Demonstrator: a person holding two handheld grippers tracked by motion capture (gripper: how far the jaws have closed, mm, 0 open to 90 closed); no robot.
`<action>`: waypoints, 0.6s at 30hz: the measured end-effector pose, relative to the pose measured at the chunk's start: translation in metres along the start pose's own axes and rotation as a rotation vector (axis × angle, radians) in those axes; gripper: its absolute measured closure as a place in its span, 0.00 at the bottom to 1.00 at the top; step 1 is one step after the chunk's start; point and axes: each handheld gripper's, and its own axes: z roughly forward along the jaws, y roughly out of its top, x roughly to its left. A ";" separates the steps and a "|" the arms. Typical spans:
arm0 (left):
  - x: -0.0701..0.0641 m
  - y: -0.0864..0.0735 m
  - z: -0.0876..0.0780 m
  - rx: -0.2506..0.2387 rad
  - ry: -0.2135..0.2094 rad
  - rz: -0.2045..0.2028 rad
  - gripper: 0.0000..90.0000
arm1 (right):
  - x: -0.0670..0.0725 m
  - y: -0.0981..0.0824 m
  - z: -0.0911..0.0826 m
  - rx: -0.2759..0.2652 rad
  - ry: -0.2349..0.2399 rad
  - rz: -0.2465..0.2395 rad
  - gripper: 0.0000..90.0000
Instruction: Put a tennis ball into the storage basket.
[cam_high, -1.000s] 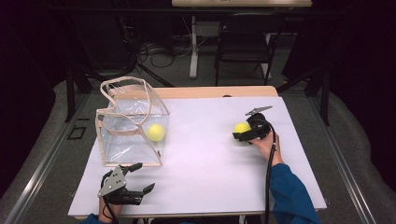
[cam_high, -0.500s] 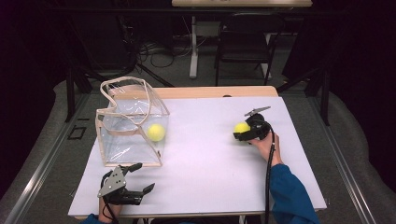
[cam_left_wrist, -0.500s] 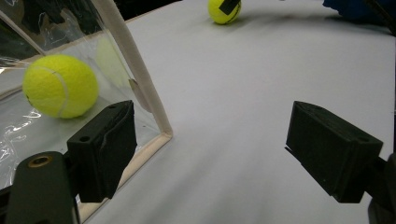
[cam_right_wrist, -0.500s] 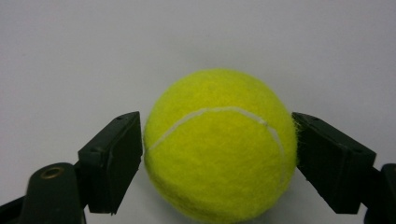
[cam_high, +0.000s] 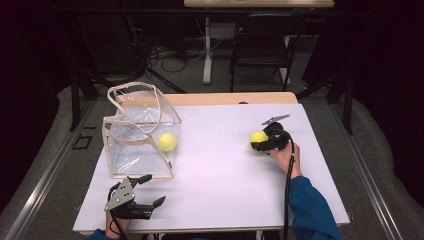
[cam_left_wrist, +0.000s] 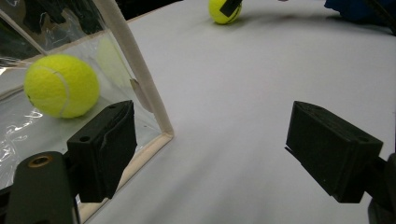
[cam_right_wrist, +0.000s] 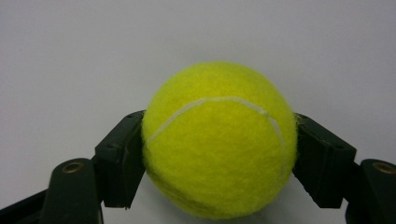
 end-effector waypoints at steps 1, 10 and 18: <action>0.000 0.000 0.000 -0.002 0.000 -0.001 0.18 | 0.000 0.000 0.000 0.001 -0.001 -0.001 0.29; 0.001 0.000 0.000 -0.002 0.004 -0.002 0.18 | 0.000 0.000 -0.001 0.001 0.001 0.003 0.29; 0.000 0.000 -0.001 -0.001 0.004 -0.002 0.18 | 0.004 0.003 -0.017 -0.045 -0.005 -0.009 0.29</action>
